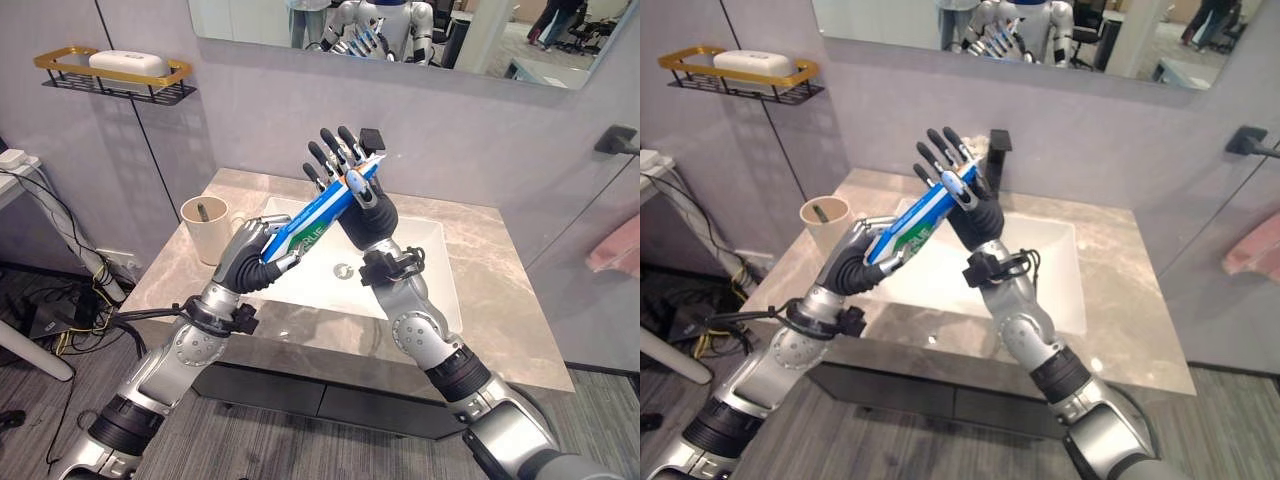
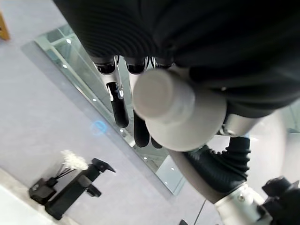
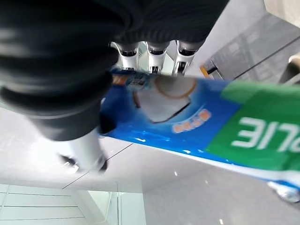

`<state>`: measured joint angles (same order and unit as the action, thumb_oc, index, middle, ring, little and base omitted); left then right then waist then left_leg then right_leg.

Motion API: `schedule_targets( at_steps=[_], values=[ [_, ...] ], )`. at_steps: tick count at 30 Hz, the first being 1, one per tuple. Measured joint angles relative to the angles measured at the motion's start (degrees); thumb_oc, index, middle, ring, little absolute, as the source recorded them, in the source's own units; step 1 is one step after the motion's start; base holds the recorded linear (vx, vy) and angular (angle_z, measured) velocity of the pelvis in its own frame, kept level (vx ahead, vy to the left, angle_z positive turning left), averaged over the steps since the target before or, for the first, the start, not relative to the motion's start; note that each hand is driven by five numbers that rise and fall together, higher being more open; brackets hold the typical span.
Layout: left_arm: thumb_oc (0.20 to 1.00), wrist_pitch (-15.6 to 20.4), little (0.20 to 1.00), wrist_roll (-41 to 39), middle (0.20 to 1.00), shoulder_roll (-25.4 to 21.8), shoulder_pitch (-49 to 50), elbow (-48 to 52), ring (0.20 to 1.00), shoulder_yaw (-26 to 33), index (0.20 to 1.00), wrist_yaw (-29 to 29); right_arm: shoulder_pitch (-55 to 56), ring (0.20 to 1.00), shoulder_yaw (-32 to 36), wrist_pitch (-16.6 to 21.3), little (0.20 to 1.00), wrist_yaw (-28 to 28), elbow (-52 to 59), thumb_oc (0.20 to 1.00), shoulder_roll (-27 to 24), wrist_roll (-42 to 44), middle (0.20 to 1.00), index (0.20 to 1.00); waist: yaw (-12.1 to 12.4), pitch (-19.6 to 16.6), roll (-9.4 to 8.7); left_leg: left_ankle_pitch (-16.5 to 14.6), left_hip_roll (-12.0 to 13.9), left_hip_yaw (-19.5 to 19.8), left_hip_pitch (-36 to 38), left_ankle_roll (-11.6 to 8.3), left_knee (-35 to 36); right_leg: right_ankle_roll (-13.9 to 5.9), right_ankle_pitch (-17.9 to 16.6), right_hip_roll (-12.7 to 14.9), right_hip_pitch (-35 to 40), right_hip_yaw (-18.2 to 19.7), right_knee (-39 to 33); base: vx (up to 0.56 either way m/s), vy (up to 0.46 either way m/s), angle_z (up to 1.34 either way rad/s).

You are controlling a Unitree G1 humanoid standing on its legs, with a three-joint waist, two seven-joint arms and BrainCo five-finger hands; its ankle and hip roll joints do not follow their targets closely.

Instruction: Put brush and paste in cup on sink, flatten towel.

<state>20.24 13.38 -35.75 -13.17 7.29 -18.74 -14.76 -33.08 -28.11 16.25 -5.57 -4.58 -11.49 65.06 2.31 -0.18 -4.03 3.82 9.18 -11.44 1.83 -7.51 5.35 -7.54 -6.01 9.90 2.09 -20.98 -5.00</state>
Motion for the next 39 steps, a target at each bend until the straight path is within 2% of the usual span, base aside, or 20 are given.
schedule_targets(
  at_steps=[6, 8, 9, 10, 20, 29, 34, 36, 37, 39],
  values=[
    [0.2, -0.42, 0.2, -0.04, 0.2, 0.03, 0.01, -0.86, 0.2, 0.0, 0.2, 0.0, 0.0, 0.2, -0.15, 0.0, 0.2, -0.87, 0.03, 0.2, 1.42, 0.65, 0.2, 0.2, 0.17, 0.01, 0.02, 0.0, -0.03, 0.51, -0.02, 0.0, 0.01, -0.07, 0.18, 0.07, 0.26, -0.38, -0.01, -0.01, 0.018, 0.02],
    [0.319, -0.41, 0.319, 0.01, 0.319, 0.15, 0.03, -0.87, 0.319, -0.08, 0.319, 0.0, 0.01, 0.2, -0.15, 0.0, 0.2, -0.75, 0.02, 0.2, 1.68, 1.09, 0.2, 0.2, 0.12, 0.03, 0.05, 0.01, -0.03, 0.96, -0.03, 0.0, 0.01, -0.17, 0.29, 0.1, 0.54, -0.8, -0.01, -0.01, 0.017, 0.12],
    [0.617, -0.41, 0.617, 0.06, 0.617, 0.31, 0.1, -0.87, 0.617, -0.14, 0.617, 0.0, 0.05, 0.2, -0.13, 0.01, 0.2, -0.69, 0.02, 0.2, 1.79, 1.15, 0.2, 0.2, 0.0, 0.05, 0.08, 0.01, -0.14, 1.54, 0.02, -0.01, 0.01, -0.26, 0.49, 0.17, 1.02, -1.4, -0.01, 0.0, 0.014, 0.17],
    [1.0, -0.41, 1.0, 0.05, 1.0, 0.33, 0.18, -0.86, 1.0, -0.12, 1.0, -0.02, 0.04, 0.2, -0.11, 0.06, 0.2, -0.69, 0.03, 0.2, 1.87, 1.14, 0.2, 0.2, 0.05, 0.05, 0.07, 0.0, -0.16, 1.6, 0.05, -0.01, 0.01, -0.33, 0.6, 0.18, 1.12, -1.49, -0.01, 0.0, 0.014, 0.14],
    [1.0, -0.47, 1.0, -0.29, 1.0, 0.7, 5.99, -0.55, 1.0, 1.17, 1.0, -0.16, 0.11, 0.2, 0.77, 0.32, 0.2, 5.2, -1.76, 0.2, 0.58, -2.97, 0.2, 0.2, 0.61, 0.28, 0.42, -0.17, -1.02, 2.0, -0.03, 0.26, 0.0, -0.53, 0.69, 1.09, 1.4, -2.01, 0.0, 0.0, 0.008, 0.02],
    [1.0, -0.96, 1.0, -6.89, 1.0, 2.77, 11.76, -0.35, 1.0, 6.44, 1.0, -0.67, -3.04, 0.2, 1.68, 0.35, 0.2, 8.23, -3.54, 0.2, -1.23, -7.89, 0.2, 0.2, 2.51, 0.66, 0.96, -0.1, -1.5, 4.25, -1.03, 0.41, 0.0, -0.95, 1.06, 1.5, 1.99, -4.45, 0.0, -0.01, 0.023, 0.12],
    [1.0, -0.89, 1.0, -10.51, 1.0, 2.53, 16.81, -0.69, 1.0, 7.46, 1.0, -0.63, -10.47, 0.2, 4.64, 1.49, 0.2, 11.62, -5.95, 0.2, -3.11, -11.94, 0.2, 0.2, 4.7, 1.24, 0.59, 0.11, -2.38, 6.04, -2.07, 0.66, -0.02, -1.26, 1.26, 2.03, 2.18, -6.33, 0.01, 0.0, 0.028, 0.21],
    [1.0, -0.71, 1.0, -11.21, 1.0, 2.32, 18.86, -2.0, 1.0, 7.83, 1.0, -0.42, -13.35, 0.2, 6.13, 2.08, 0.2, 13.52, -7.39, 0.2, -4.26, -14.94, 0.2, 0.2, 6.36, 1.75, 0.15, 0.17, -2.69, 6.94, -2.65, 0.74, -0.02, -1.46, 1.41, 2.11, 2.28, -7.44, 0.0, 0.01, 0.017, 0.21],
    [1.0, -0.83, 1.0, -11.32, 1.0, 2.3, 19.39, -2.3, 1.0, 8.01, 1.0, -0.43, -13.79, 0.2, 6.73, 2.13, 0.2, 14.0, -7.53, 0.2, -4.69, -15.48, 0.2, 0.2, 6.34, 1.83, -0.03, 0.27, -2.83, 7.54, -3.0, 0.85, -0.02, -1.59, 1.5, 2.2, 2.36, -7.84, 0.0, 0.02, 0.023, 0.37],
    [1.0, -0.6, 1.0, -11.86, 1.0, 2.09, 21.87, -3.83, 1.0, 10.08, 1.0, -0.1, -16.29, 0.2, 8.53, 3.3, 0.2, 15.8, -9.85, 0.2, -6.46, -17.5, 0.2, 0.2, 8.24, 2.93, -0.81, 0.5, -3.4, 9.59, -3.92, 0.9, -0.02, -2.03, 1.87, 2.56, 3.04, -10.25, 0.0, 0.03, 0.021, 0.51]
  ],
)
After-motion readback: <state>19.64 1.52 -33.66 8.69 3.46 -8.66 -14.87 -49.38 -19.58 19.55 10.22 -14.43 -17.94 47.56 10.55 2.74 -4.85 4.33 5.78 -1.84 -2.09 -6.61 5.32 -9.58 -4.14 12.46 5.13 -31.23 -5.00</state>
